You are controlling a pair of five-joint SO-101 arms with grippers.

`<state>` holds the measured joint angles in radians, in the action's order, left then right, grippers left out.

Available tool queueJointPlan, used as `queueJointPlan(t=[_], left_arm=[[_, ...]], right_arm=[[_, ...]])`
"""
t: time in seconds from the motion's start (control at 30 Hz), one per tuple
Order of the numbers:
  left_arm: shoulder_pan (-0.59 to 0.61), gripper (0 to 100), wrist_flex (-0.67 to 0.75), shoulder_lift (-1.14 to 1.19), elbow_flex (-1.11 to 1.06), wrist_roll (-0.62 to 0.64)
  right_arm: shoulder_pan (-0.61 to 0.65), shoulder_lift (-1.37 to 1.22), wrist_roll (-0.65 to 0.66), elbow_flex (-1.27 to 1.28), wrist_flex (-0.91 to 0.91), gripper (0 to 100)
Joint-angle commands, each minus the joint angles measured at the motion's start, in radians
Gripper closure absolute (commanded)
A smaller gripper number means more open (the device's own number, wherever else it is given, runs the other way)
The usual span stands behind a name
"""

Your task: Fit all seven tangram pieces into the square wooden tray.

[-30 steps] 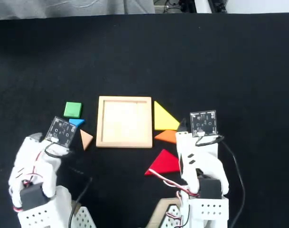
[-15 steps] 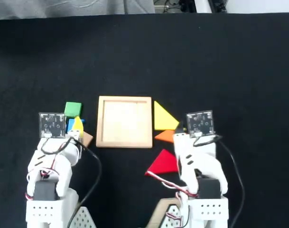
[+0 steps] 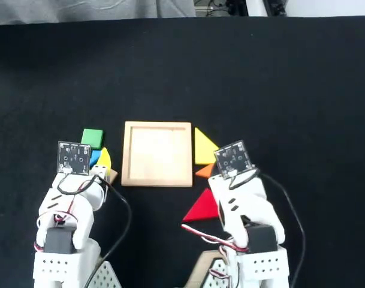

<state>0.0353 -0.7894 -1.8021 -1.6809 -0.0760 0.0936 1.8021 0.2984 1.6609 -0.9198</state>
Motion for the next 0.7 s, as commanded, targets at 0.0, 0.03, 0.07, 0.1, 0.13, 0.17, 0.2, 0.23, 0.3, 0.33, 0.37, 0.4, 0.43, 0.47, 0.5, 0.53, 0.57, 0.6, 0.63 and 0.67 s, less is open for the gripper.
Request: queueJointPlan(t=[0.0,0.03,0.07,0.1,0.13,0.17,0.2,0.23,0.3,0.33,0.37,0.4,0.43,0.47,0.5,0.53,0.57,0.6,0.63,0.67], left_arm=[[-0.012,88,0.0,0.003,-0.021,-0.009],[-0.012,88,0.0,0.003,-0.021,-0.009],[-0.012,88,0.0,0.003,-0.021,-0.009],[-0.012,88,0.0,0.003,-0.021,-0.009],[-0.012,88,0.0,0.003,-0.021,-0.009],[-0.012,88,0.0,0.003,-0.021,-0.009],[-0.012,88,0.0,0.003,-0.021,-0.009],[-0.012,88,0.002,0.003,-0.021,-0.009],[-0.012,88,0.002,0.003,-0.021,-0.009],[-0.012,88,0.002,0.003,-0.021,-0.009],[-0.012,88,0.003,0.003,-0.021,-0.009],[-0.012,88,0.003,0.003,-0.021,-0.009],[-0.012,88,0.003,0.003,-0.021,-0.009],[-0.012,88,0.005,0.003,-0.021,-0.009],[-0.012,88,0.005,0.003,-0.021,-0.009],[-0.012,88,0.005,0.003,-0.021,-0.009],[-0.012,88,0.005,0.003,-0.021,-0.009],[-0.012,88,0.005,0.003,-0.021,-0.009],[-0.012,88,0.005,0.003,-0.021,-0.009],[-0.012,88,0.005,0.003,-0.021,-0.009]], right_arm=[[0.058,-0.159,0.009,-0.163,0.006,89.7],[0.081,-0.231,0.008,-0.203,0.006,89.7],[0.106,-0.309,0.003,-0.248,0.006,89.7],[0.13,-0.386,0.002,-0.292,0.006,89.7],[0.15,-0.463,0.002,-0.34,0.006,89.7],[0.166,-0.535,0.002,-0.381,0.008,89.7],[0.175,-0.604,0.002,-0.42,0.009,89.7],[0.18,-0.668,0.002,-0.452,0.023,89.7],[0.181,-0.791,0.005,-0.507,0.063,89.6],[0.18,-0.852,0.008,-0.536,0.081,89.4],[0.178,-0.917,0.009,-0.575,0.091,88.7],[0.178,-0.987,0.009,-0.622,0.091,86.6],[0.178,-1.066,0.009,-0.679,0.08,83.7],[0.178,-1.153,0.009,-0.745,0.06,81.1],[0.181,-1.242,0.009,-0.819,0.032,79.1],[0.183,-1.336,0.009,-0.894,0.0,78.3],[0.184,-1.426,0.009,-0.975,-0.037,78.3],[0.184,-1.515,0.009,-1.055,-0.077,78.3],[0.184,-1.598,0.009,-1.133,-0.118,78.3],[0.184,-1.676,0.011,-1.202,-0.158,78.0]])
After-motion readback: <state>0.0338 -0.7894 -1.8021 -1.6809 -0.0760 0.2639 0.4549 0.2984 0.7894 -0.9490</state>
